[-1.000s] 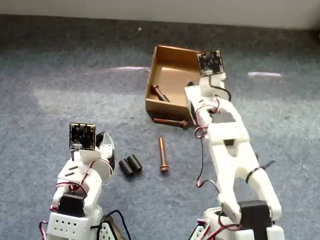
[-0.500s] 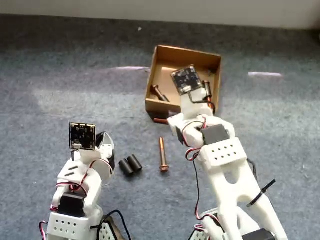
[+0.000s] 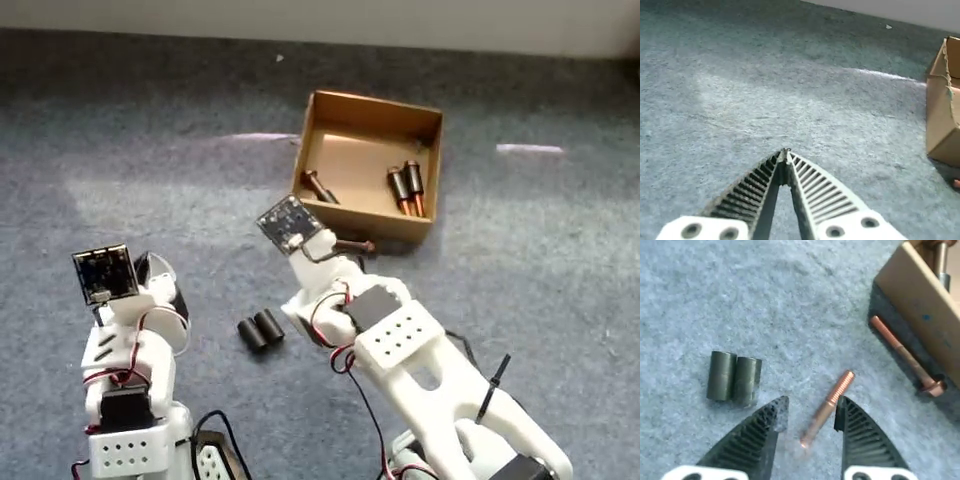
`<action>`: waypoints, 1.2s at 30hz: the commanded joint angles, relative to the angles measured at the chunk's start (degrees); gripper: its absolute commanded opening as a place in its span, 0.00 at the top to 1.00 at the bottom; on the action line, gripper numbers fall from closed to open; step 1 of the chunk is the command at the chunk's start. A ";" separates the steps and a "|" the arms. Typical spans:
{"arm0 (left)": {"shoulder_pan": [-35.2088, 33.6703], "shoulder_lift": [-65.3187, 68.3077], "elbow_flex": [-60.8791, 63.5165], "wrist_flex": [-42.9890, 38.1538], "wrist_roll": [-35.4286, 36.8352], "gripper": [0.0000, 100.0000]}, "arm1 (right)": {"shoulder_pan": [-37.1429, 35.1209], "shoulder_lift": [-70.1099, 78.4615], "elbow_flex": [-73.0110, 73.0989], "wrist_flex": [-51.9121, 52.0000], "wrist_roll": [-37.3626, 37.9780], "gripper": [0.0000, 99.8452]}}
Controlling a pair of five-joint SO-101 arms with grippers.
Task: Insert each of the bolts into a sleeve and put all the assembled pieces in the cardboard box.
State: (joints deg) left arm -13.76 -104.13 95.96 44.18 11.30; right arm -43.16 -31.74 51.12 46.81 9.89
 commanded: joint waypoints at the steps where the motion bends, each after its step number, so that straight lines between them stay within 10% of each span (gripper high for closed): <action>1: -3.12 -0.66 1.01 -2.99 -0.79 0.99 | -4.26 -1.71 -0.22 -2.51 -0.62 0.85; 36: -2.77 -0.66 1.19 -3.08 -0.79 0.99 | -9.80 23.16 -10.15 -9.80 -7.38 0.86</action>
State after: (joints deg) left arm -15.78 -104.13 95.96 42.24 11.30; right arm -53.54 -9.85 42.68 38.37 3.12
